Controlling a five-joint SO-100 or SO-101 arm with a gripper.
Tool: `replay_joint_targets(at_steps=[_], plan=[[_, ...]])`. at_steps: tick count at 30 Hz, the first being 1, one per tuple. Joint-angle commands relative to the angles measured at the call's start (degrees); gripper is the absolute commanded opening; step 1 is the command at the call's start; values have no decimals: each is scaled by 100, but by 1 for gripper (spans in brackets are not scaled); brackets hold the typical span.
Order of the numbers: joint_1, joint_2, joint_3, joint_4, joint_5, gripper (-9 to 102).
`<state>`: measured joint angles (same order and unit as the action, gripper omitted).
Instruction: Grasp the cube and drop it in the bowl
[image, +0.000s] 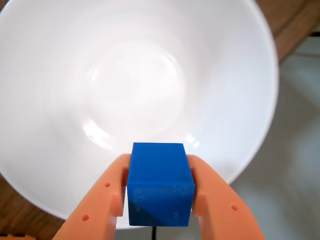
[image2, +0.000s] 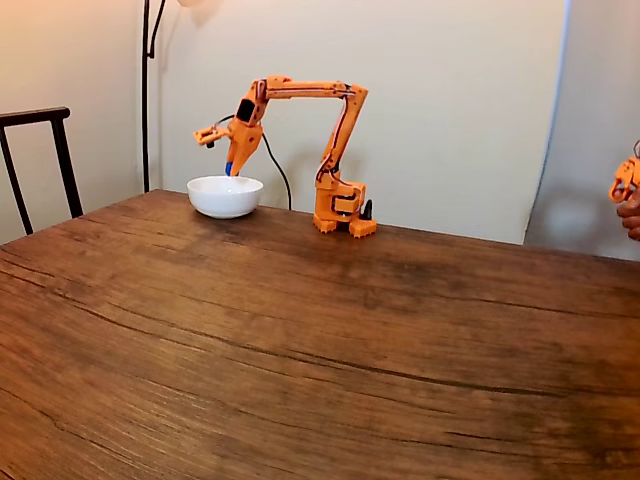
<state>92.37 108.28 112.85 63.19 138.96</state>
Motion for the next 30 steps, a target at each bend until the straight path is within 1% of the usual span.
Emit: replay_joint_targets(at_steps=[1,3,6,12,17,22,30], plan=[[-26,-114,-132,-88,44,16],[-26,-185,-132,-88,70,26],[-35,-158,-141,-9,246,33],[-35,255,-141,466,255,33],[-158,967,-141,1151,281,33],[-844,1670,-123,1819,185,33],[-2048,2874,158,2698,-659,33]])
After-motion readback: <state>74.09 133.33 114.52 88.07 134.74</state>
